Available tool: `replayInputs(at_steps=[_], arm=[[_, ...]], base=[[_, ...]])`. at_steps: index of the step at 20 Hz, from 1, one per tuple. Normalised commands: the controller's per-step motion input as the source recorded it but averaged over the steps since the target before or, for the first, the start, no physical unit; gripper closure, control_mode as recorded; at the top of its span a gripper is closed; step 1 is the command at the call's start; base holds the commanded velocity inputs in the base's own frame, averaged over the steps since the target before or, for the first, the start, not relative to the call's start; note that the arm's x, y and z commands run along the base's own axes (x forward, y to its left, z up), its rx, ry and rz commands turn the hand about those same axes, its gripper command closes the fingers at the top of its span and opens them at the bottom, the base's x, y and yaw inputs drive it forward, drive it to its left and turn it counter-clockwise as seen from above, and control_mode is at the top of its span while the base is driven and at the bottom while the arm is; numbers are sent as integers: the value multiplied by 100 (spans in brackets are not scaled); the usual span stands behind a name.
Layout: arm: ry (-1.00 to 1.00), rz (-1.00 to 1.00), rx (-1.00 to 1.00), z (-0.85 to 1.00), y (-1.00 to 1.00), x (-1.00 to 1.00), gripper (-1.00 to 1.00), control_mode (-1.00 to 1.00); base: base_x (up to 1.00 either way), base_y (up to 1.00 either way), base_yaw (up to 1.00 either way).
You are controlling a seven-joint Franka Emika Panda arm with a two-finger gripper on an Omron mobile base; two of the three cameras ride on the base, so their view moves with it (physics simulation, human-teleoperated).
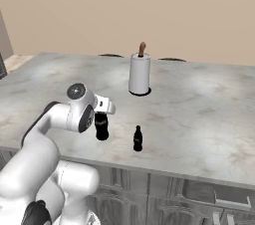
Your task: Place the large bottle from the dining counter next to the other large bottle outside the sink, and place the small bottle from the dining counter next to the other small bottle inside the sink.
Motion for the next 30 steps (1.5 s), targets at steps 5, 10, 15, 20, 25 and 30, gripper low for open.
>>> replayInputs(at_steps=[5, 10, 15, 20, 25, 30], arm=[[0, 0, 0, -7, 0, 21, -100, -100], [0, 0, 0, -7, 0, 17, -100, -100], [0, 0, 0, -7, 0, 10, -100, -100], [0, 0, 0, -12, 0, 2, -100, -100], [0, 0, 0, -17, 0, 0, -100, -100], [0, 0, 0, -16, 0, 3, -100, -100]], base=[[0, 0, 0], [0, 0, 0], [0, 0, 0], [0, 0, 0], [0, 0, 0], [0, 0, 0]])
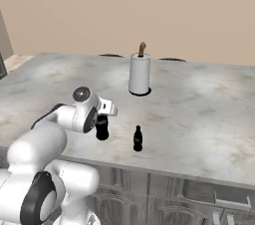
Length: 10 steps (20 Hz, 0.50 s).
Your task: Place the large bottle from the dining counter next to the other large bottle outside the sink, and place the small bottle from the dining counter next to the other small bottle inside the sink.
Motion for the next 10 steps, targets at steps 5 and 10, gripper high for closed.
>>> replayInputs(at_steps=[5, 10], arm=[[0, 0, 0, -14, 0, 12, -100, -100], [0, 0, 0, -11, 0, 16, 100, -100]], base=[[0, 0, 0], [0, 0, 0]])
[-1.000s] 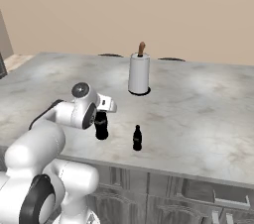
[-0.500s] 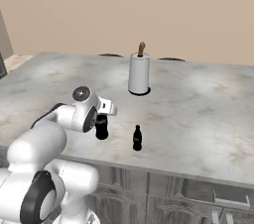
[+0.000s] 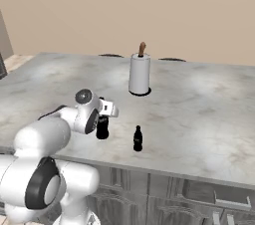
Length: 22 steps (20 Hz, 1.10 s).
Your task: Place the large bottle from the dining counter next to the other large bottle outside the sink, and place the small bottle from the dining counter next to the other small bottle inside the sink.
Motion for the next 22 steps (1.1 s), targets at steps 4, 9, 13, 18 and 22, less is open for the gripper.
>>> replayInputs(at_steps=[4, 9, 13, 18, 22], arm=[[0, 0, 0, -6, 0, 19, 100, -100], [-7, 0, 0, 0, 0, -2, 100, -100], [-10, 0, 0, 2, 0, -18, 100, -100], [-9, 0, 0, 2, 0, -20, 100, -100], [-7, 0, 0, 16, 0, -5, 100, -100]], base=[[0, 0, 0], [0, 0, 0], [0, 0, 0], [0, 0, 0], [0, 0, 0]])
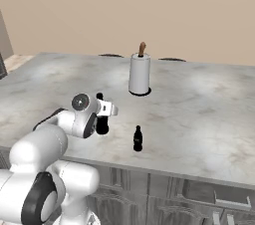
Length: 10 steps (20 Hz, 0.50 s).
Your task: Place the large bottle from the dining counter next to the other large bottle outside the sink, and place the small bottle from the dining counter next to the other small bottle inside the sink.
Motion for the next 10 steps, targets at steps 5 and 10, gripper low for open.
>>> replayInputs(at_steps=[5, 10], arm=[[0, 0, 2, 1, 0, 0, 100, -100], [0, 0, 0, 0, 0, 0, 100, -100]], base=[[0, 0, 0], [0, 0, 0]])
